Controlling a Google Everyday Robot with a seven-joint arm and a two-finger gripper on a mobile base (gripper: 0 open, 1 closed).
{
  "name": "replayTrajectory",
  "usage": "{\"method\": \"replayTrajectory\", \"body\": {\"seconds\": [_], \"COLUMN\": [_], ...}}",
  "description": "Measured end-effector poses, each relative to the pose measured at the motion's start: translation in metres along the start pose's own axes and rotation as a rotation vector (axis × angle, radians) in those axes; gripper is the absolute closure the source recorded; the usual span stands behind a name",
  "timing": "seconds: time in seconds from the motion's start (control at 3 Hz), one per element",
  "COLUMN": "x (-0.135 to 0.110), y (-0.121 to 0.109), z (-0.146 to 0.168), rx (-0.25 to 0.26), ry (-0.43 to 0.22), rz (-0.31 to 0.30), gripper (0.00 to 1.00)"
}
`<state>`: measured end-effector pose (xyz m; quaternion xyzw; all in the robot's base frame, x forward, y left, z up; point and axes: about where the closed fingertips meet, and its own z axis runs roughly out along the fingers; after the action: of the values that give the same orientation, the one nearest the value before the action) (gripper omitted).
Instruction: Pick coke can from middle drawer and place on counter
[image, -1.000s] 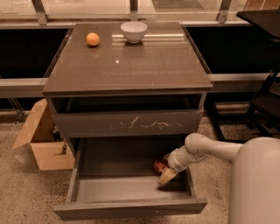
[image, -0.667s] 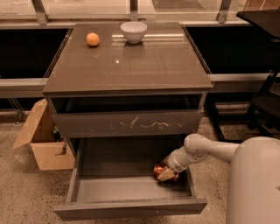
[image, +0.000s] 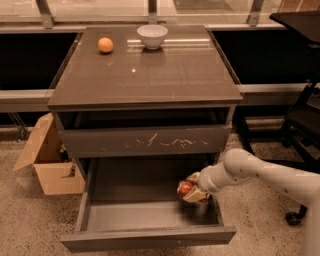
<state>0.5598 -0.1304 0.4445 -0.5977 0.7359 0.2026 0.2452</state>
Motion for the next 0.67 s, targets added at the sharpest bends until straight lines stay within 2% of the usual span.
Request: {"method": "replayTrajectory", "body": {"seconds": [0.67], "x": [-0.059], "y": [0.029], "z": [-0.122], "rx": [0.073], "ry": [-0.235], "rz": [-0.195], "gripper": [1.0]}}
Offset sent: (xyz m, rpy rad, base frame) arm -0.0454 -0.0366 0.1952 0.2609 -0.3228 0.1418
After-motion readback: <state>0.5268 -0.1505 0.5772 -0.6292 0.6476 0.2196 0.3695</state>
